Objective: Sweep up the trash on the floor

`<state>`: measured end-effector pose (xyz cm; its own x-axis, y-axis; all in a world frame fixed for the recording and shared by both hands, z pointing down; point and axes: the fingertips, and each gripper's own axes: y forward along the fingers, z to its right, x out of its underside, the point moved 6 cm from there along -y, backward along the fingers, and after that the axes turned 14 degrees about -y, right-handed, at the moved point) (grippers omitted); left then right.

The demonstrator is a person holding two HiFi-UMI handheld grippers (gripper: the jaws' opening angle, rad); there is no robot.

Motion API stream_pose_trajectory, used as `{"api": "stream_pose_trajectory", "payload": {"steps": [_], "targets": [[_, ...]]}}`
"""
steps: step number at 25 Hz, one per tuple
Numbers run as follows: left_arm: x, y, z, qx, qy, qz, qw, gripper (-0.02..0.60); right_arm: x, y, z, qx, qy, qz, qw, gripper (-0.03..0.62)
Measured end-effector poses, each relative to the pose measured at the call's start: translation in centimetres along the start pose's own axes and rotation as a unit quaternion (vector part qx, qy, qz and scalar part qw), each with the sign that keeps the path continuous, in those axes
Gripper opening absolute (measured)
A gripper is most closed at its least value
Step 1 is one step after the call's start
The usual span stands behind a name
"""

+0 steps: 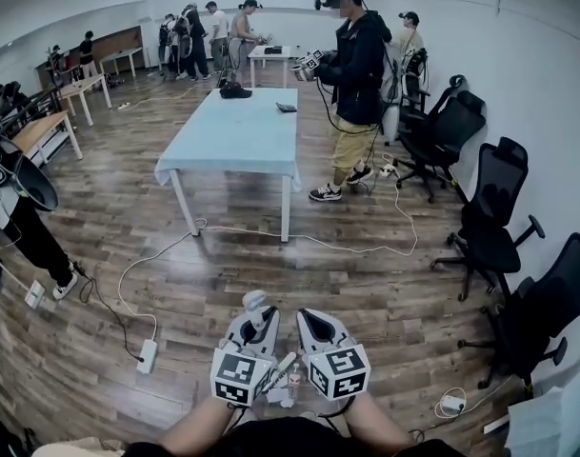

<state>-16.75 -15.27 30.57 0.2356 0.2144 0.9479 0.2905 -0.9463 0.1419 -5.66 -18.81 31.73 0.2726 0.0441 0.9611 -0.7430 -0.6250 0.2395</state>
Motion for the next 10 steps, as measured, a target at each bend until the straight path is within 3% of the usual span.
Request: {"api": "stream_pose_trajectory", "payload": {"steps": [10], "targets": [[0.34, -0.7, -1.01, -0.014, -0.012, 0.0, 0.9998, 0.005, -0.45, 0.16, -0.41, -0.002, 0.008, 0.004, 1.0, 0.012]]}}
